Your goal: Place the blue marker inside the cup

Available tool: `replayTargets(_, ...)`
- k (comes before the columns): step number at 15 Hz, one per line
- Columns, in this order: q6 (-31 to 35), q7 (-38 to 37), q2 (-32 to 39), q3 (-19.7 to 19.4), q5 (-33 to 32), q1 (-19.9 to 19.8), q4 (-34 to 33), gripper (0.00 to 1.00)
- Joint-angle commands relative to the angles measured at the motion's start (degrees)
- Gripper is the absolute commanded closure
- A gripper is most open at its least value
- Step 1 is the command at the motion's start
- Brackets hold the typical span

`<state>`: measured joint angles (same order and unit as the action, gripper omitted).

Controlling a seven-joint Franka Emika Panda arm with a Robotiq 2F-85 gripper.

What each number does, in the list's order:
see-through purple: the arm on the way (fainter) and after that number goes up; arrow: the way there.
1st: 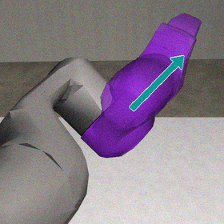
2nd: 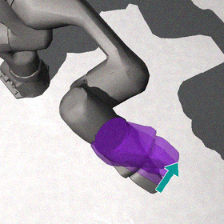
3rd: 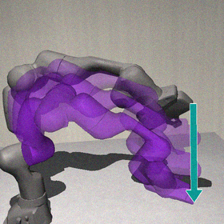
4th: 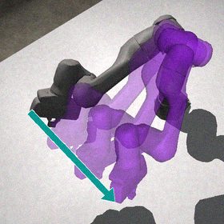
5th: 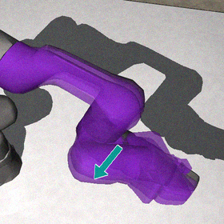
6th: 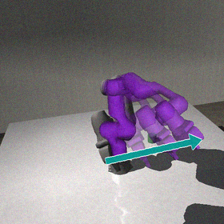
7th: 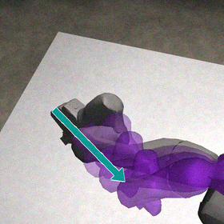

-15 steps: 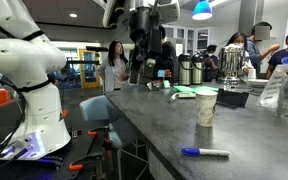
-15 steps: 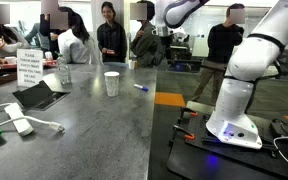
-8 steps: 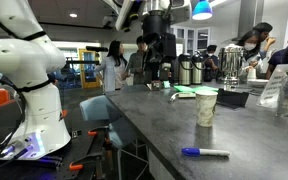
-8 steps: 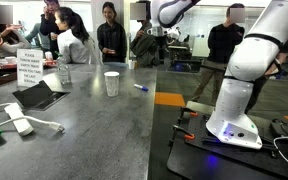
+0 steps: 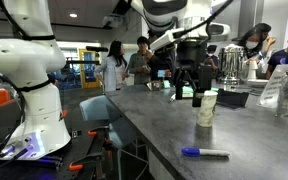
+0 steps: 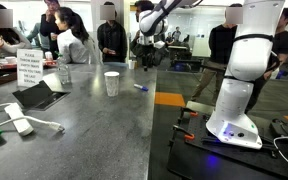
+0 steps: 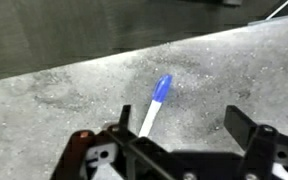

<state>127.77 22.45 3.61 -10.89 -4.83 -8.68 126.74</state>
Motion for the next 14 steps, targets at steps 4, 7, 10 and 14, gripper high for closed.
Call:
replayTargets(4,3.2,4.6,12.5,1.0,3.8,-4.0,-9.3,0.00)
replayTargets(7,2.5,6.5,17.1,1.7,4.3,-6.4,-12.3,0.00)
replayTargets(10,2.5,6.5,20.2,3.0,4.0,-7.7,-13.6,0.00)
replayTargets(14,2.2,6.0,23.0,4.5,3.8,-7.9,-15.2,0.00)
